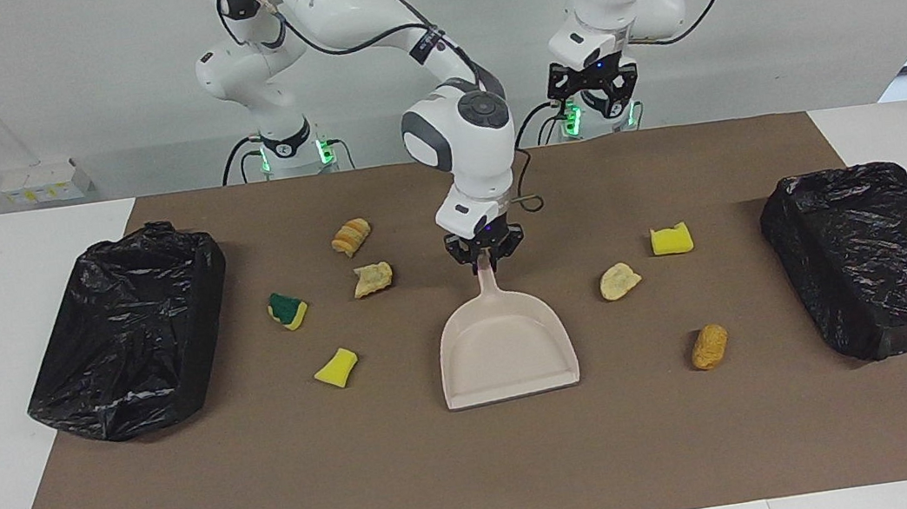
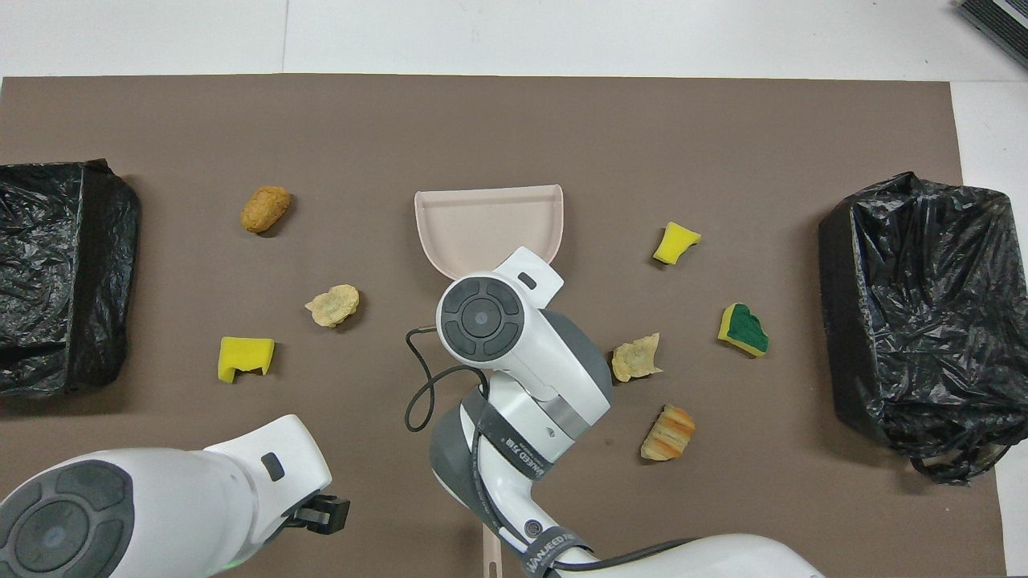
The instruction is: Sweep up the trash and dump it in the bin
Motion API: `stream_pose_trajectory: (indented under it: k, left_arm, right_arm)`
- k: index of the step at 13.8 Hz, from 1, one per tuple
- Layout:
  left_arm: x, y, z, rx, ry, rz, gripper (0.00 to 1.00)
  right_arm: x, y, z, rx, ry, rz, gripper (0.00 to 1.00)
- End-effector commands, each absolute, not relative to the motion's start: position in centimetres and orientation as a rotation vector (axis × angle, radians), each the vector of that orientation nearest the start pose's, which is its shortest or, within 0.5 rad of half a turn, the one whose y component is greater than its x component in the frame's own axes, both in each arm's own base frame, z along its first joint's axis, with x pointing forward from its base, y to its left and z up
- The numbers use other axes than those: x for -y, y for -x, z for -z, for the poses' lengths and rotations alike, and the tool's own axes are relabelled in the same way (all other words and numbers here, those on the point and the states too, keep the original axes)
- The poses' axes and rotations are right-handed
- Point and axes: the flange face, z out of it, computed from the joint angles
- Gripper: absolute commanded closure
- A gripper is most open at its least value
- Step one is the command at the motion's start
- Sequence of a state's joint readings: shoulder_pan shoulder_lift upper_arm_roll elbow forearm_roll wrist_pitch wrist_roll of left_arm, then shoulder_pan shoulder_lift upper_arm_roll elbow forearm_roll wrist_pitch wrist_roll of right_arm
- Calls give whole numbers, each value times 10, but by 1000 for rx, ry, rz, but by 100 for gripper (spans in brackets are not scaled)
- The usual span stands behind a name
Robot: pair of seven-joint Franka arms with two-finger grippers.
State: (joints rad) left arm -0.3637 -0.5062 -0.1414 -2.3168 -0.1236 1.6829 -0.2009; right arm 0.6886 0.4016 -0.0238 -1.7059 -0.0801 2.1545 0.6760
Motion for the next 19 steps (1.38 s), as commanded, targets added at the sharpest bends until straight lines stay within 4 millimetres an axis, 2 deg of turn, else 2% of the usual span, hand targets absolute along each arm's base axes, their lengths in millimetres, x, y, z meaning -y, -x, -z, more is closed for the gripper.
stream_pose_trajectory:
  k: [1, 2, 5, 6, 8, 10, 12, 14, 15, 17, 19]
  left_arm:
    - [207, -322, -514, -387, 3196, -172, 14]
    - [212, -324, -511, -383, 3224, -150, 14]
    - [235, -308, -498, -471, 3220, -181, 14]
    - [250, -303, -491, -458, 3229, -212, 14]
    - [283, -288, -475, -469, 3224, -214, 14]
    - [303, -276, -462, -490, 3208, -241, 14]
    - [336, -270, -435, -428, 3219, -229, 14]
    - [363, -264, -403, -356, 3219, -235, 14]
    - [369, -258, -396, -344, 3208, -252, 18]
    - [379, -248, -381, -377, 3181, -285, 18]
    - [386, -246, -367, -348, 3172, -298, 21]
  right_arm:
    - [-366, -537, -402, 120, 3165, 104, 100]
    - [-346, -545, -409, 190, 3172, 82, 100]
    - [-289, -565, -434, 359, 3171, 53, 100]
    - [-270, -572, -438, 416, 3167, 42, 100]
    - [-236, -583, -439, 691, 3127, -4, 100]
    - [-206, -588, -435, 982, 3048, -101, 100]
    - [-170, -595, -430, 1092, 2999, -171, 100]
    - [-144, -599, -427, 1184, 2951, -214, 100]
    - [-132, -601, -425, 1268, 2910, -217, 100]
    - [-113, -607, -423, 1442, 2834, -207, 100]
    - [-106, -609, -418, 1538, 2786, -172, 100]
